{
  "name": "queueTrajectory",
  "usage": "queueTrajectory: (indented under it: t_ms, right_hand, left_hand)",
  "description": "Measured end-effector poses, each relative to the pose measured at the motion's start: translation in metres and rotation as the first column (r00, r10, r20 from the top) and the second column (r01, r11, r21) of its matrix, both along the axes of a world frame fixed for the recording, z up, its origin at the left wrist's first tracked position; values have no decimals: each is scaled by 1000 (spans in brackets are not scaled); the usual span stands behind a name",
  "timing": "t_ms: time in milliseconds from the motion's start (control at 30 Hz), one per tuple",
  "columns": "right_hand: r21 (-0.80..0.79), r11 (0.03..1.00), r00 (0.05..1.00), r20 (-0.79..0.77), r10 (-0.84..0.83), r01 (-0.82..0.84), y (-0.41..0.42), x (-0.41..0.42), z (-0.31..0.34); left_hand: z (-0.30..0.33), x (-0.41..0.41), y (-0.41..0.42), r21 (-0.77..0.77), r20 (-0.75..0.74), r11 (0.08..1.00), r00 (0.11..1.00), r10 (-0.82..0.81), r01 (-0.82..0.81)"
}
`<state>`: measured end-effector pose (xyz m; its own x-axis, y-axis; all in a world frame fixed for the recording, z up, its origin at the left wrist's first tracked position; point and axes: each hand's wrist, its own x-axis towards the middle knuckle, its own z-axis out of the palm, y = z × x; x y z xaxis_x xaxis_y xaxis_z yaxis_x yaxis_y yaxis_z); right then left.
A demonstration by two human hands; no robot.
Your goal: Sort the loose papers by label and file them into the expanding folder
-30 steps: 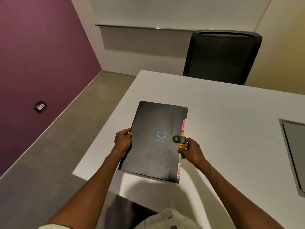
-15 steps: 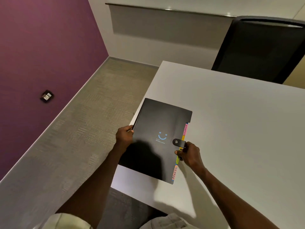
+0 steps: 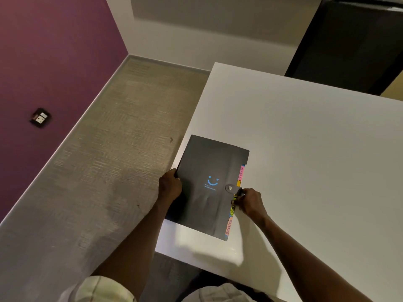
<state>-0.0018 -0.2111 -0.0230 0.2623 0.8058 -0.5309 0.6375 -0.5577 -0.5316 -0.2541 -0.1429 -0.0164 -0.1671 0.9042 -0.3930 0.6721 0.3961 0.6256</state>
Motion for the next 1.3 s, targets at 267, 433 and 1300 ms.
queueTrajectory:
  t_ms: [267,433,1300]
  right_hand:
    - [26,998,998,7,62,-62,-1,-6,-7]
    - [24,996,997,0,83,-83,-1,-3,-7]
    - [47,960,957,110,269,-276,0,19,5]
  left_hand:
    - [-5,-15,1,-7,-23,995,995,-95,95]
    - [-8,-20,3,-25,-51,984,983,-175,174]
    - [3,-7,-11,65,-134,997,991,-30,39]
